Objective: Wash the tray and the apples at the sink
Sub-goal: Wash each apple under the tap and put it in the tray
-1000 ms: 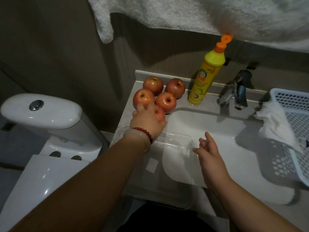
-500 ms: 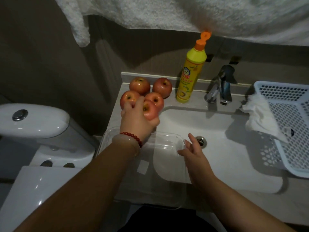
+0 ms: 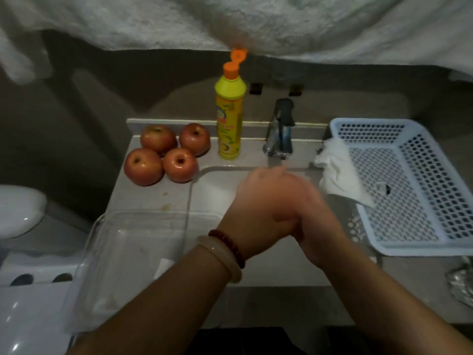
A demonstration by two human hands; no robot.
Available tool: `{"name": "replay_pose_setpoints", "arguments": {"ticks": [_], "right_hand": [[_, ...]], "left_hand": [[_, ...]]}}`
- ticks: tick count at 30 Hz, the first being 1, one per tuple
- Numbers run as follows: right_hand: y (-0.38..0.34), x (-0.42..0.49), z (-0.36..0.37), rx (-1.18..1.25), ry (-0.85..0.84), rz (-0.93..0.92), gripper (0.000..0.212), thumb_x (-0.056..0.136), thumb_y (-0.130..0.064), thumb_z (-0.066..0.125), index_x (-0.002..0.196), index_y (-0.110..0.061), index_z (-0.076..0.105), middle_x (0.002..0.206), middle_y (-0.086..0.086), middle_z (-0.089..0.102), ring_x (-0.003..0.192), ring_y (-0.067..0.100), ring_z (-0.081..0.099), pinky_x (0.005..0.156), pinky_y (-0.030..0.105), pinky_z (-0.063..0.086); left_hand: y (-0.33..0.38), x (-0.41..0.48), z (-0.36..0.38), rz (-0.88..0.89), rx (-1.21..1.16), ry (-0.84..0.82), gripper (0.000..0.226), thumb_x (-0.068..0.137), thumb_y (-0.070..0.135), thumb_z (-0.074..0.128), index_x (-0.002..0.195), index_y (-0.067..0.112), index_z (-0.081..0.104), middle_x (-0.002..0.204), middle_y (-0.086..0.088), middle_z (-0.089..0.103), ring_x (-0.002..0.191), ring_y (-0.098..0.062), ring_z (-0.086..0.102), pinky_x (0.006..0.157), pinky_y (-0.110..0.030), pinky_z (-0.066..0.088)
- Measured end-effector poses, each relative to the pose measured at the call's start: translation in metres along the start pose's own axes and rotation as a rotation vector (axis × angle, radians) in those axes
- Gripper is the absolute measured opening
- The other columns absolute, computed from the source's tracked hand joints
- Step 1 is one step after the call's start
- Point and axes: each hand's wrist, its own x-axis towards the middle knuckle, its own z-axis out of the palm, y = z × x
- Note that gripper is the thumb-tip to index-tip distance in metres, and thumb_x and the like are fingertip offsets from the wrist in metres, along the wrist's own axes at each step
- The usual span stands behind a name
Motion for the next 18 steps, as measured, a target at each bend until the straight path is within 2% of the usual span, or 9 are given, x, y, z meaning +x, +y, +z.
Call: {"name": "replay_pose_setpoints", "arguments": {"ticks": [2,4,7,9,10,12,13,16,18], "right_hand": [[-0.002,0.003,-0.011,0.006,0.033,0.016,0.039,0.086,-0.029,0.067,0.123,-0.035,0.054,0.125,0.008,0.059,0.101,0.025,0.068,0.074,0.032,0.057],[-0.006,0.005,-0.019,0.032,0.059,0.044,0.029,0.091,-0.026,0.061,0.114,-0.041,0.054,0.122,0.006,0.056,0.101,0.026,0.066,0.07,0.031,0.057],[-0.008,0.012,-0.023,-0.023,0.054,0.051,0.03,0.093,-0.028,0.057,0.121,-0.038,0.053,0.121,0.006,0.056,0.102,0.026,0.064,0.08,0.04,0.059],[-0.01,0.018,-0.023,-0.139,0.058,0.051,0.037,0.094,-0.038,0.055,0.13,-0.037,0.049,0.123,0.006,0.058,0.103,0.024,0.064,0.088,0.045,0.056],[-0.012,0.021,-0.023,-0.214,0.056,0.063,0.041,0.094,-0.044,0.052,0.134,-0.038,0.045,0.128,0.005,0.057,0.106,0.023,0.063,0.088,0.042,0.055],[-0.022,0.025,-0.024,-0.418,0.062,0.061,0.05,0.096,-0.05,0.046,0.144,-0.036,0.037,0.138,-0.001,0.049,0.115,0.019,0.054,0.083,0.025,0.052],[-0.03,0.026,-0.027,-0.545,0.089,0.02,0.055,0.097,-0.051,0.044,0.147,-0.033,0.033,0.138,-0.004,0.045,0.121,0.018,0.049,0.086,0.019,0.047],[-0.061,0.038,-0.039,-0.848,0.192,-0.328,0.064,0.094,-0.049,0.052,0.15,-0.027,0.029,0.153,-0.001,0.035,0.139,0.016,0.033,0.108,0.027,0.03],[-0.084,0.058,-0.04,-1.017,0.126,-0.529,0.066,0.093,-0.044,0.056,0.151,-0.028,0.028,0.157,-0.002,0.029,0.143,0.014,0.025,0.11,0.024,0.019]], "left_hand": [[0.006,0.007,0.005,-0.136,-0.174,-0.058,0.086,0.078,0.031,0.075,0.147,0.033,0.025,0.14,0.004,0.035,0.122,-0.011,0.042,0.092,-0.021,0.047],[0.009,0.013,0.01,-0.358,-0.481,-0.118,0.071,0.086,0.032,0.067,0.144,0.038,0.027,0.136,0.009,0.036,0.118,-0.009,0.044,0.083,-0.016,0.047],[0.012,0.019,0.02,-0.622,-0.827,-0.185,0.041,0.093,0.037,0.056,0.131,0.039,0.043,0.133,0.0,0.049,0.115,-0.02,0.055,0.09,-0.032,0.053],[0.013,0.024,0.027,-0.72,-0.999,-0.145,0.03,0.093,0.037,0.055,0.122,0.039,0.05,0.128,-0.004,0.053,0.113,-0.027,0.058,0.091,-0.041,0.054],[0.012,0.026,0.03,-0.746,-1.061,-0.113,0.026,0.093,0.037,0.055,0.118,0.039,0.053,0.126,-0.005,0.054,0.112,-0.028,0.059,0.09,-0.044,0.055],[0.009,0.03,0.033,-0.791,-1.134,-0.052,0.024,0.092,0.037,0.056,0.117,0.035,0.055,0.123,-0.007,0.058,0.109,-0.03,0.061,0.089,-0.046,0.055],[0.007,0.032,0.036,-0.813,-1.141,-0.018,0.029,0.091,0.039,0.056,0.12,0.034,0.054,0.122,-0.008,0.058,0.108,-0.03,0.062,0.089,-0.048,0.055],[-0.002,0.039,0.044,-0.879,-1.083,0.091,0.042,0.091,0.044,0.057,0.13,0.033,0.046,0.123,-0.008,0.055,0.107,-0.031,0.06,0.08,-0.043,0.058],[-0.008,0.046,0.05,-0.91,-1.047,0.162,0.04,0.093,0.04,0.055,0.131,0.032,0.044,0.121,-0.009,0.053,0.105,-0.032,0.059,0.072,-0.04,0.058]]}}
